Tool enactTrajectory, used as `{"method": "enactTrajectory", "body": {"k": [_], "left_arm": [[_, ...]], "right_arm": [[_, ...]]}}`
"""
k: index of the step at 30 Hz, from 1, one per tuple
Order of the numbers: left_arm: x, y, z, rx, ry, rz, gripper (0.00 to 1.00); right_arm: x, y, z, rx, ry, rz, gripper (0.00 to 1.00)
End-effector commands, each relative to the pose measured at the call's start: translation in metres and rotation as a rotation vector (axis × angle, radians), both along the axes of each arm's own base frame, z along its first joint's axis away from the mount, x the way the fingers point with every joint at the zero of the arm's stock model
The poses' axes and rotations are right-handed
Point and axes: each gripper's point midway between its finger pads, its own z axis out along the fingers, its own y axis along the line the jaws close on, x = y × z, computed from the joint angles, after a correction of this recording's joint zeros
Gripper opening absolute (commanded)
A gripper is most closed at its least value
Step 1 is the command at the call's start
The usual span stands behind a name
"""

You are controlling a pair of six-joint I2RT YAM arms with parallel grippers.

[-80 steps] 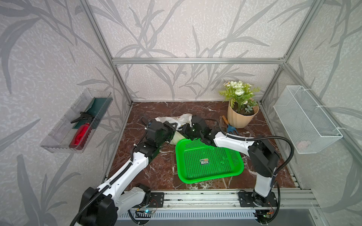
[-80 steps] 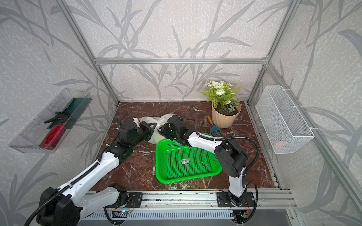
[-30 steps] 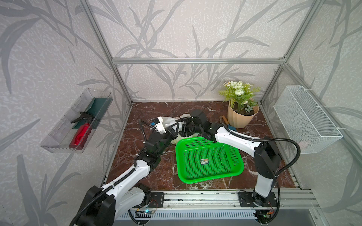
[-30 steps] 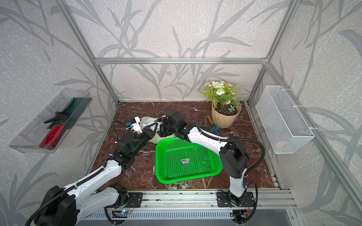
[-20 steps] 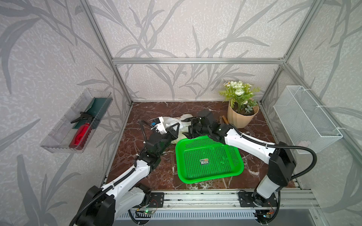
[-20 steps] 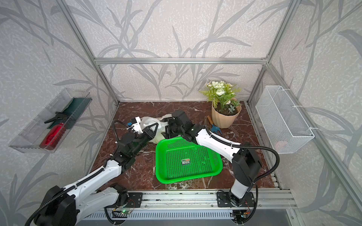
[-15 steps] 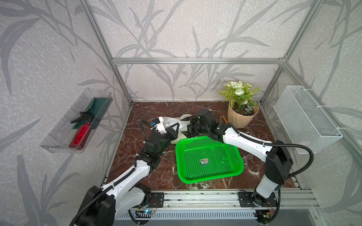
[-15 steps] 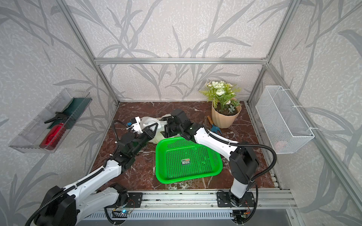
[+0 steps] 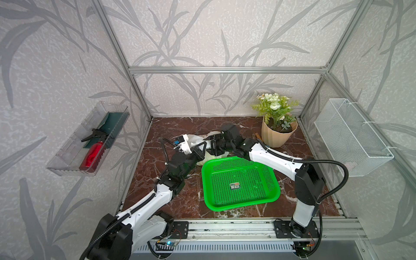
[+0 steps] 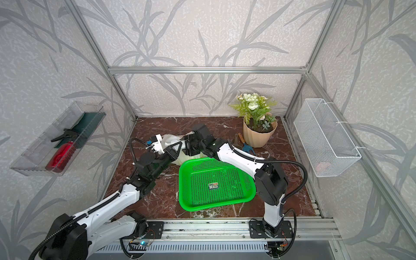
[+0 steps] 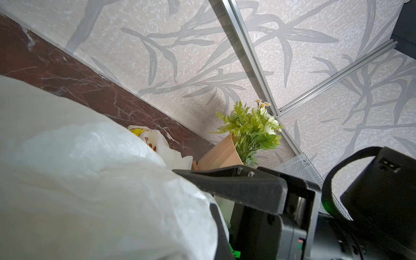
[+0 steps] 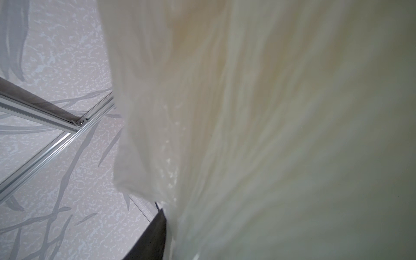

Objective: Place the banana into a plastic bag & tie a knot
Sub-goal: Cross the plastic bag at the center of the board.

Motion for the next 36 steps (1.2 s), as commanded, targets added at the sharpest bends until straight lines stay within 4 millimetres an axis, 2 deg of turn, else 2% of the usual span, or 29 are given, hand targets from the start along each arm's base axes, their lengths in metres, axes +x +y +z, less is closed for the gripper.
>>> {"method": "enactTrajectory", "body": {"k": [1, 5, 8, 10, 16, 19, 23, 24, 25, 26, 28, 32, 36], "left_arm": [[-0.003, -0.003, 0.013, -0.002, -0.042, -0.017, 0.0], [-0.004, -0.005, 0.014, 0.004, -0.041, -0.03, 0.0], [-0.005, -0.007, 0.014, 0.005, -0.039, -0.038, 0.0], [-0.005, -0.009, 0.015, 0.007, -0.04, -0.048, 0.0], [-0.007, -0.012, 0.015, 0.007, -0.023, -0.063, 0.0], [-0.008, -0.014, 0.017, -0.001, 0.004, -0.075, 0.0], [-0.012, -0.009, 0.018, 0.004, 0.115, -0.057, 0.51], [-0.014, -0.006, 0.019, 0.002, 0.138, -0.046, 0.68], [-0.018, -0.003, 0.022, -0.001, 0.157, -0.036, 0.91], [-0.021, 0.002, 0.025, -0.003, 0.181, -0.019, 0.99], [-0.03, 0.017, 0.021, 0.012, 0.261, 0.045, 0.99], [-0.046, 0.048, 0.03, 0.02, 0.324, 0.171, 0.99], [-0.046, 0.058, 0.048, 0.038, 0.34, 0.213, 0.99]], "right_arm": [[0.005, 0.001, -0.001, 0.044, 0.102, -0.065, 0.42], [0.006, 0.003, -0.006, 0.034, 0.105, -0.058, 0.37], [0.008, 0.004, -0.009, 0.037, 0.102, -0.062, 0.25], [0.01, 0.007, -0.009, 0.045, 0.098, -0.06, 0.13], [0.011, 0.011, -0.007, 0.065, 0.098, -0.049, 0.0], [0.01, 0.012, -0.004, 0.074, 0.092, -0.04, 0.0], [0.007, 0.013, -0.004, 0.079, 0.06, -0.006, 0.0], [0.006, 0.013, -0.005, 0.082, 0.047, 0.004, 0.0], [0.006, 0.014, -0.006, 0.086, 0.035, 0.018, 0.0], [0.005, 0.014, -0.006, 0.09, 0.018, 0.032, 0.0], [0.004, 0.015, -0.006, 0.104, -0.004, 0.065, 0.0], [0.007, 0.018, -0.001, 0.132, -0.092, 0.154, 0.0], [0.018, 0.025, 0.013, 0.175, -0.233, 0.267, 0.0]]}}
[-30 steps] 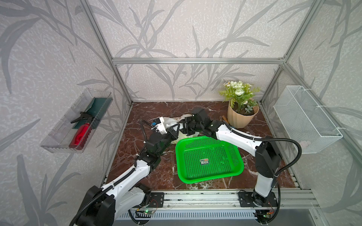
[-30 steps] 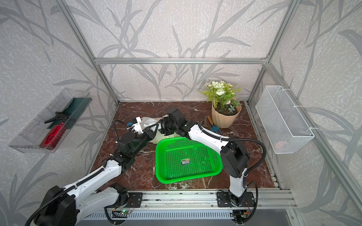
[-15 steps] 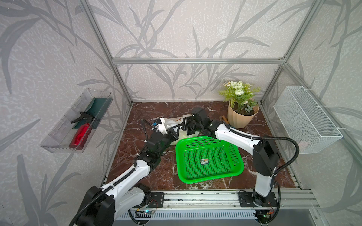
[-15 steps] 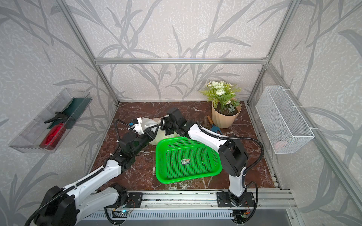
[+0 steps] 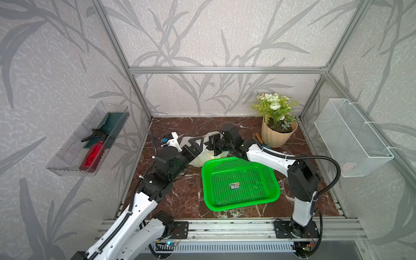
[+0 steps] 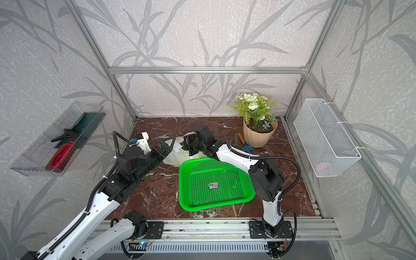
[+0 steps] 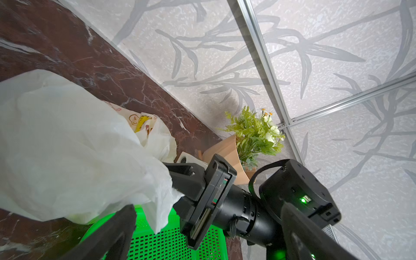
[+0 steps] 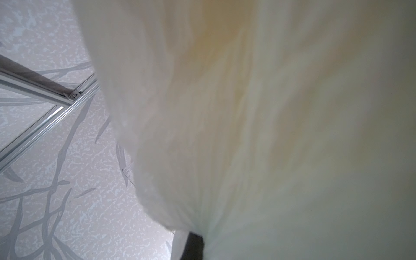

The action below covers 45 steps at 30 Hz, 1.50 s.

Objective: Place the banana into a plastic bag & tie a knot
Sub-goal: Cross the plastic bag at the center of the board.

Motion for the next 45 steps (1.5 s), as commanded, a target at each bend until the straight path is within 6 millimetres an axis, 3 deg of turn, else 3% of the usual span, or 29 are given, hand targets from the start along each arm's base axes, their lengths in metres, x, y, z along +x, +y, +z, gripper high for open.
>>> {"method": "enactTrajectory", "body": {"k": [1, 10, 17, 22, 30, 36, 39, 45], "left_arm": [[0.0, 0.018, -0.01, 0.053, 0.113, 0.089, 0.99], [0.031, 0.032, 0.023, -0.008, 0.11, 0.146, 0.92], [0.051, 0.032, 0.04, -0.013, 0.088, 0.142, 0.88], [0.067, 0.023, 0.03, -0.041, 0.093, 0.115, 0.77], [0.092, 0.004, -0.002, -0.069, 0.172, 0.063, 0.6], [0.103, -0.01, -0.026, -0.093, 0.268, 0.02, 0.51], [0.11, -0.013, -0.033, -0.077, 0.288, 0.012, 0.52], [0.123, -0.012, -0.044, -0.058, 0.323, 0.03, 0.71]], "right_arm": [[0.011, 0.01, 0.024, 0.082, -0.186, 0.127, 0.0], [0.052, -0.004, 0.075, 0.081, -0.578, 0.237, 0.0], [0.072, -0.019, 0.109, 0.149, -0.755, 0.315, 0.0], [0.08, -0.031, 0.089, 0.183, -0.789, 0.369, 0.0], [0.065, -0.037, 0.033, 0.274, -0.871, 0.476, 0.0], [0.055, -0.041, 0.02, 0.217, -0.984, 0.515, 0.0], [0.054, -0.046, 0.018, 0.145, -1.052, 0.498, 0.0], [0.056, -0.051, 0.02, 0.053, -1.125, 0.472, 0.0]]}}
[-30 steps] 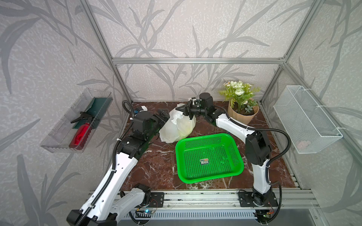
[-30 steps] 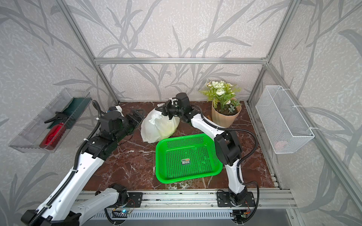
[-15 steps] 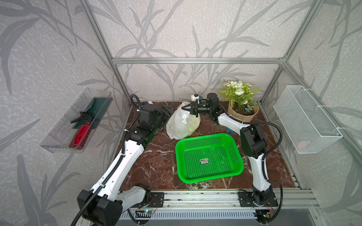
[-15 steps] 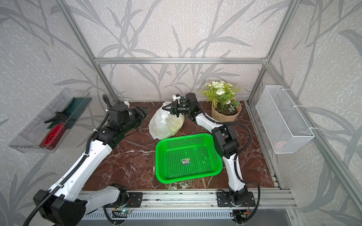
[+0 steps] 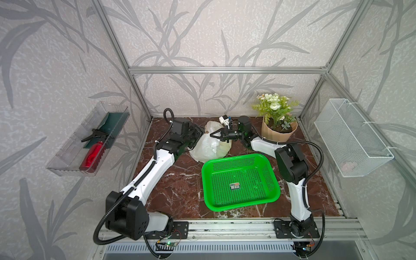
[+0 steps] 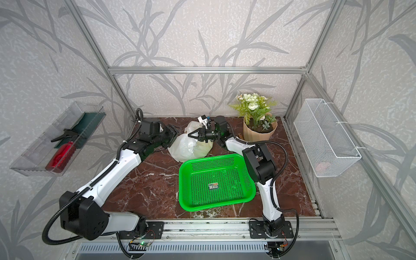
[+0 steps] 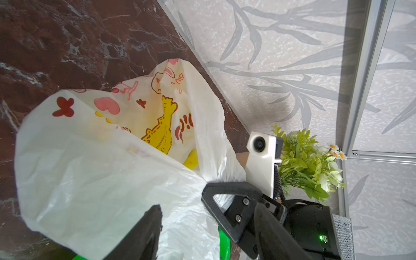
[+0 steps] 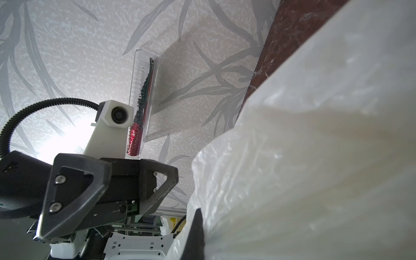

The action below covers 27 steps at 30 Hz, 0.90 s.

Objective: Place the banana into a plastic bag & tie a knot
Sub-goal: Cross the plastic bag at the center of the board.

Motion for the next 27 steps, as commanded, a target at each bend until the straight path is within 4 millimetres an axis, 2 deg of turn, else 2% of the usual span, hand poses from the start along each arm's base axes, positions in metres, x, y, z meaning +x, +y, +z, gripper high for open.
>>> {"method": "enactTrajectory", "body": {"k": [1, 5, 8, 14, 17, 22, 27], "left_arm": [[0.011, -0.001, 0.015, -0.011, -0.031, 0.003, 0.73], [0.02, -0.002, -0.007, 0.042, 0.045, -0.02, 0.78], [0.028, -0.006, -0.02, 0.02, 0.069, -0.026, 0.79], [0.025, -0.012, -0.041, -0.031, 0.171, -0.018, 0.72], [0.03, -0.011, -0.046, -0.082, 0.17, 0.026, 0.67], [0.046, -0.022, -0.036, -0.171, 0.154, 0.024, 0.72], [0.034, -0.043, -0.049, -0.268, 0.273, -0.028, 0.68]], "right_arm": [[-0.004, -0.003, 0.024, -0.01, -0.139, -0.016, 0.0], [-0.005, -0.005, 0.026, -0.021, -0.161, -0.024, 0.0], [-0.007, -0.008, 0.03, -0.042, -0.194, -0.034, 0.0], [-0.011, -0.012, 0.025, -0.1, -0.233, -0.026, 0.0], [-0.013, -0.011, 0.024, -0.095, -0.224, -0.005, 0.0], [-0.015, -0.01, 0.02, -0.099, -0.205, 0.014, 0.0], [-0.014, -0.008, 0.018, -0.1, -0.2, 0.014, 0.0]]}}
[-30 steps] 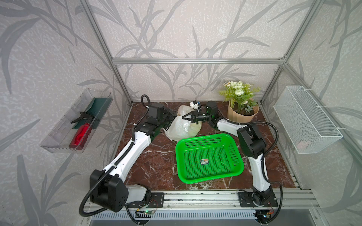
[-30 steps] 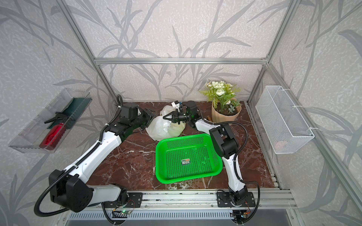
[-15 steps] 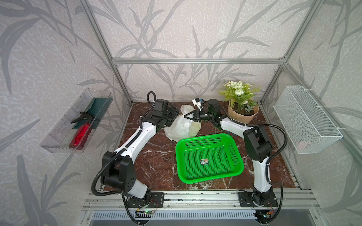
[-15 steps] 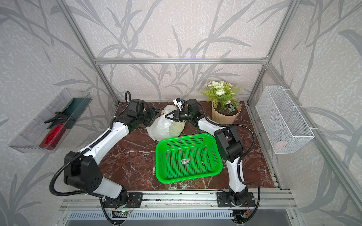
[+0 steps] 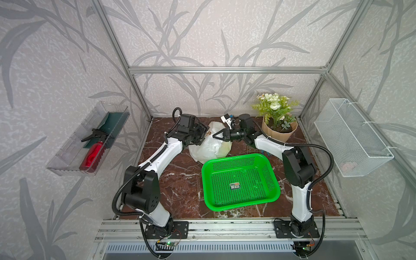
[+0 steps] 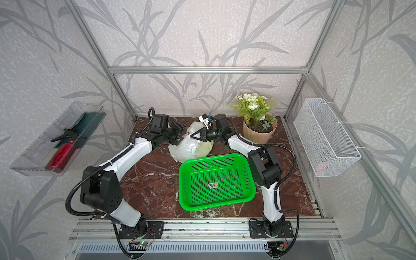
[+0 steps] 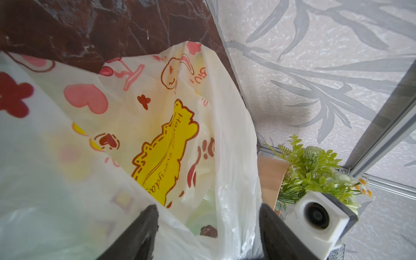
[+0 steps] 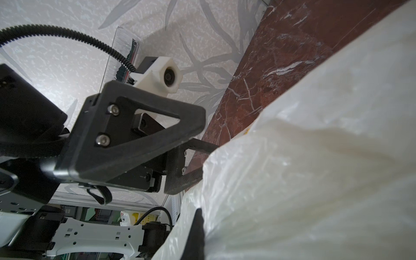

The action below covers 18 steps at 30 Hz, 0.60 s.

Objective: Place the banana into a plastic bag & tie a knot
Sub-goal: Cross the plastic bag at the center of the board.

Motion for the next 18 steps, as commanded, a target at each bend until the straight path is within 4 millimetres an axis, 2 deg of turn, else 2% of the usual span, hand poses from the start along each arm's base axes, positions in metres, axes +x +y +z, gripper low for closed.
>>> {"method": "enactTrajectory", "body": {"k": [1, 4, 10, 11, 14, 18], "left_arm": [[-0.008, -0.014, -0.001, -0.108, 0.077, -0.006, 0.68], [-0.01, -0.008, -0.01, -0.115, 0.103, 0.046, 0.68], [0.014, -0.009, -0.014, -0.15, 0.08, 0.107, 0.64], [0.017, -0.01, -0.015, -0.163, 0.075, 0.114, 0.59], [0.024, -0.013, -0.016, -0.186, 0.067, 0.115, 0.35], [0.02, -0.011, -0.015, -0.185, 0.065, 0.128, 0.11]], "right_arm": [[-0.004, 0.004, 0.023, 0.03, -0.051, 0.028, 0.0], [-0.005, 0.009, 0.025, 0.042, -0.049, 0.037, 0.0], [-0.013, 0.017, 0.026, 0.051, -0.046, 0.068, 0.0], [-0.014, 0.017, 0.025, 0.052, -0.043, 0.069, 0.0], [-0.014, 0.016, 0.025, 0.05, -0.046, 0.063, 0.0], [-0.015, 0.016, 0.027, 0.051, -0.051, 0.062, 0.0]]}}
